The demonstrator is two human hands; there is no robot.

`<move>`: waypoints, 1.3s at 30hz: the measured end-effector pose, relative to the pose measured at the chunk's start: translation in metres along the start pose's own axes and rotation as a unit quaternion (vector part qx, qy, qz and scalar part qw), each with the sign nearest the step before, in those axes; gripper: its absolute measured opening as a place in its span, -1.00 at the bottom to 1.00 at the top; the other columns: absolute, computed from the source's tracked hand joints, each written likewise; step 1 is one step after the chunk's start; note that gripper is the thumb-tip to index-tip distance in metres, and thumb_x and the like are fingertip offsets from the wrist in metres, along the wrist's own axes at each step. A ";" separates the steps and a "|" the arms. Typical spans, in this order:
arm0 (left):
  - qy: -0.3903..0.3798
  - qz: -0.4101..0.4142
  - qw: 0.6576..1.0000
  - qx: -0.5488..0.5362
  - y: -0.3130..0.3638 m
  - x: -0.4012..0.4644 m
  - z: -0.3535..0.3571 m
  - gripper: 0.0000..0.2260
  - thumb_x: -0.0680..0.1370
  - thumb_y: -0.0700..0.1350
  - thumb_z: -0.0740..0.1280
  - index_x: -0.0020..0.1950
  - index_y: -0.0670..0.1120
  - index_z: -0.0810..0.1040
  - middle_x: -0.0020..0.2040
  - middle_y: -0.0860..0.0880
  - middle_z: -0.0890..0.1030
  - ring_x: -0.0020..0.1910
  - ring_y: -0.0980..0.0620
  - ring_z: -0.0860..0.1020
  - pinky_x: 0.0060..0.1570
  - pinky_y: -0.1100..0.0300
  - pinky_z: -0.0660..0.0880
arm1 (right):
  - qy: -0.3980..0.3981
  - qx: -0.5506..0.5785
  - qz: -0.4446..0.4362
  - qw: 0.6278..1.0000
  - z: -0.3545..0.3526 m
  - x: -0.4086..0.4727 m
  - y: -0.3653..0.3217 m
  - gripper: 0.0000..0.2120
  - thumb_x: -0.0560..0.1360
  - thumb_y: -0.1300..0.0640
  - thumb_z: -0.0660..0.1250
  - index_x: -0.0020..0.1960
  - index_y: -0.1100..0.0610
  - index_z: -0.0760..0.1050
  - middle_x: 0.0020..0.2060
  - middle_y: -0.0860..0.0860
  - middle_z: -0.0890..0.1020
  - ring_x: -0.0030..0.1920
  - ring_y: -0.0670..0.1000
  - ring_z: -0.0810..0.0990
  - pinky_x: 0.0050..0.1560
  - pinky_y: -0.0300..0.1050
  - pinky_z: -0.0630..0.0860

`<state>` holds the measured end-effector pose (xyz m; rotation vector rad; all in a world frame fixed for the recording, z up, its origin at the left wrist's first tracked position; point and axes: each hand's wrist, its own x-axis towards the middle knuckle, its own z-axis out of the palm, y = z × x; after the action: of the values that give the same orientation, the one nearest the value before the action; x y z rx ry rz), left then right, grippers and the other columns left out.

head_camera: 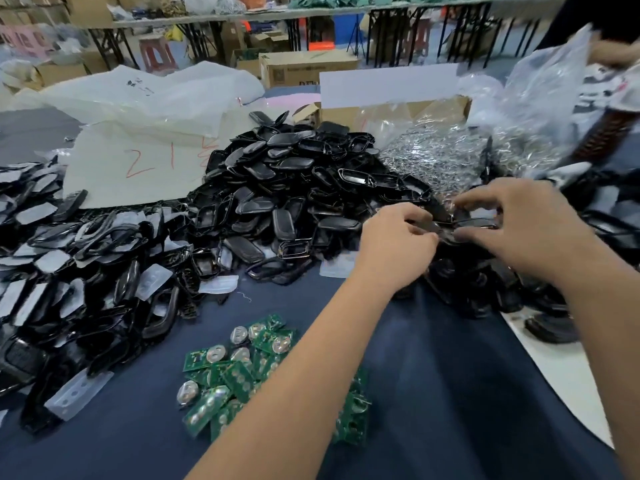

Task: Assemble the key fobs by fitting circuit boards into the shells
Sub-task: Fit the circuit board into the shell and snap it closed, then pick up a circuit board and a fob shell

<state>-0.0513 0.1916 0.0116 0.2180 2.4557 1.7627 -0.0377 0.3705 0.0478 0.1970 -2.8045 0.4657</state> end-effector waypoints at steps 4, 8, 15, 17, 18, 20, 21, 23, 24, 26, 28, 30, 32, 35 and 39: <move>0.026 0.057 0.992 0.111 -0.003 -0.008 -0.007 -0.90 0.50 -0.19 0.43 -0.06 -0.02 0.71 -0.21 0.07 0.68 -0.11 0.02 0.65 0.00 0.14 0.59 | 0.015 0.047 0.000 0.999 0.002 0.004 -0.010 -0.70 0.45 0.07 0.59 0.16 0.07 0.72 -0.12 0.00 0.74 -0.11 -0.02 0.65 0.09 -0.13 0.51; 0.107 0.083 0.961 0.242 -0.022 -0.017 -0.050 -0.88 0.43 -0.26 0.39 -0.12 -0.10 0.68 -0.14 -0.04 0.66 -0.10 -0.08 0.61 -0.02 0.01 0.56 | -0.052 0.091 -0.051 0.993 0.023 0.013 -0.043 -0.74 0.45 0.06 0.60 0.12 0.02 0.73 -0.22 -0.13 0.70 -0.19 -0.19 0.65 -0.07 -0.27 0.54; 0.157 -0.027 0.868 0.470 -0.073 -0.031 -0.153 -0.58 0.48 -0.38 0.31 0.25 -0.02 0.62 0.28 -0.08 0.51 0.23 -0.15 0.42 0.18 0.08 0.42 | -0.197 0.074 -0.146 0.967 0.067 0.020 -0.120 -0.85 0.51 0.01 0.54 0.03 0.05 0.73 -0.20 -0.11 0.71 -0.13 -0.09 0.66 0.04 -0.04 0.63; 0.141 -0.031 0.861 0.487 -0.083 -0.037 -0.165 -0.54 0.51 -0.38 0.30 0.31 0.02 0.60 0.34 -0.05 0.48 0.25 -0.15 0.37 0.18 0.07 0.40 | -0.273 0.076 -0.164 0.945 0.072 0.015 -0.142 -0.86 0.50 -0.02 0.56 -0.03 0.03 0.73 -0.23 -0.16 0.68 -0.15 -0.11 0.66 0.01 -0.04 0.65; 0.140 -0.020 0.859 0.492 -0.087 -0.039 -0.170 -0.56 0.52 -0.38 0.30 0.29 0.03 0.60 0.32 -0.05 0.48 0.23 -0.13 0.36 0.16 0.08 0.39 | -0.318 0.074 -0.172 0.929 0.074 0.012 -0.154 -0.83 0.48 -0.05 0.57 -0.03 0.03 0.72 -0.26 -0.18 0.66 -0.17 -0.14 0.65 -0.03 -0.07 0.65; 0.139 0.001 0.857 0.497 -0.092 -0.041 -0.178 -0.62 0.56 -0.36 0.31 0.25 0.05 0.59 0.25 -0.05 0.48 0.16 -0.12 0.36 0.09 0.11 0.33 | -0.385 0.058 -0.189 0.901 0.077 0.007 -0.174 -0.69 0.44 -0.15 0.59 0.02 0.04 0.68 -0.28 -0.19 0.64 -0.18 -0.13 0.64 -0.13 -0.14 0.61; 0.139 0.005 0.856 0.498 -0.093 -0.041 -0.181 -0.66 0.58 -0.32 0.32 0.25 0.04 0.57 0.23 -0.06 0.49 0.16 -0.13 0.37 0.08 0.11 0.32 | -0.400 0.049 -0.197 0.894 0.080 0.006 -0.182 -0.62 0.41 -0.19 0.59 0.05 0.05 0.65 -0.27 -0.18 0.64 -0.18 -0.09 0.64 -0.16 -0.16 0.59; 0.147 0.014 0.855 0.497 -0.092 -0.040 -0.186 -0.77 0.62 -0.24 0.33 0.23 -0.01 0.56 0.19 -0.08 0.54 0.17 -0.17 0.41 0.10 0.06 0.35 | -0.410 0.030 -0.207 0.888 0.084 0.004 -0.196 -0.54 0.39 -0.23 0.60 0.08 0.06 0.60 -0.21 -0.14 0.63 -0.16 -0.05 0.62 -0.15 -0.12 0.56; 0.159 0.023 0.855 0.493 -0.091 -0.039 -0.187 -0.84 0.64 -0.21 0.31 0.19 -0.04 0.57 0.14 -0.09 0.57 0.14 -0.17 0.43 0.09 0.04 0.35 | -0.410 0.021 -0.210 0.887 0.086 0.004 -0.200 -0.54 0.39 -0.21 0.60 0.08 0.07 0.59 -0.19 -0.11 0.63 -0.15 -0.04 0.61 -0.15 -0.12 0.56; 0.203 0.037 0.862 0.464 -0.089 -0.040 -0.186 -0.92 0.66 -0.14 0.31 0.04 -0.11 0.59 0.00 -0.09 0.63 0.06 -0.16 0.47 0.03 0.03 0.38 | -0.409 0.019 -0.215 0.887 0.091 0.003 -0.204 -0.60 0.42 -0.13 0.61 0.08 0.08 0.59 -0.17 -0.10 0.62 -0.15 -0.03 0.60 -0.19 -0.18 0.52; 0.257 0.053 0.881 0.392 -0.087 -0.045 -0.185 -0.85 0.66 -0.11 0.33 -0.07 -0.13 0.56 -0.15 -0.08 0.63 -0.09 -0.13 0.55 -0.07 -0.01 0.45 | -0.410 0.040 -0.218 0.885 0.094 0.003 -0.201 -0.68 0.44 -0.05 0.61 0.07 0.08 0.62 -0.13 -0.10 0.64 -0.14 -0.04 0.61 -0.23 -0.27 0.49; 0.299 0.056 0.915 0.266 -0.086 -0.052 -0.183 -0.86 0.66 -0.15 0.32 -0.10 -0.08 0.50 -0.26 -0.04 0.63 -0.28 -0.05 0.61 -0.23 0.04 0.51 | -0.406 0.073 -0.220 0.884 0.095 0.004 -0.194 -0.73 0.46 -0.02 0.60 0.06 0.06 0.63 -0.12 -0.11 0.66 -0.15 -0.10 0.63 -0.24 -0.35 0.49; 0.307 0.029 0.943 0.124 -0.087 -0.058 -0.181 -0.84 0.66 -0.20 0.31 -0.09 -0.02 0.45 -0.28 -0.04 0.65 -0.44 0.10 0.60 -0.42 0.18 0.51 | -0.388 0.132 -0.206 0.889 0.098 0.007 -0.184 -0.82 0.51 0.00 0.56 0.03 0.02 0.64 -0.16 -0.14 0.67 -0.19 -0.17 0.64 -0.21 -0.38 0.51; 0.275 -0.046 0.960 -0.016 -0.095 -0.064 -0.178 -0.87 0.65 -0.23 0.31 0.04 0.01 0.48 -0.09 -0.15 0.70 -0.44 0.12 0.60 -0.38 0.19 0.49 | -0.354 0.264 -0.163 0.882 0.108 0.013 -0.173 -0.96 0.62 0.12 0.42 -0.01 0.07 0.61 -0.24 -0.09 0.69 -0.26 -0.16 0.62 -0.21 -0.24 0.55; 0.217 -0.066 0.968 -0.108 -0.099 -0.069 -0.182 -0.67 0.63 -0.39 0.24 0.25 -0.01 0.51 0.09 -0.24 0.61 -0.38 0.08 0.64 -0.33 0.27 0.54 | -0.231 0.421 -0.068 0.875 0.132 0.012 -0.175 -0.86 0.70 0.26 0.24 0.00 0.18 0.55 -0.29 0.04 0.62 -0.35 -0.02 0.61 -0.39 -0.13 0.50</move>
<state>-0.0202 -0.0211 -0.0235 -0.3844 2.4335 2.1855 -0.0517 0.1616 -0.0166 0.7624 -2.7581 1.7845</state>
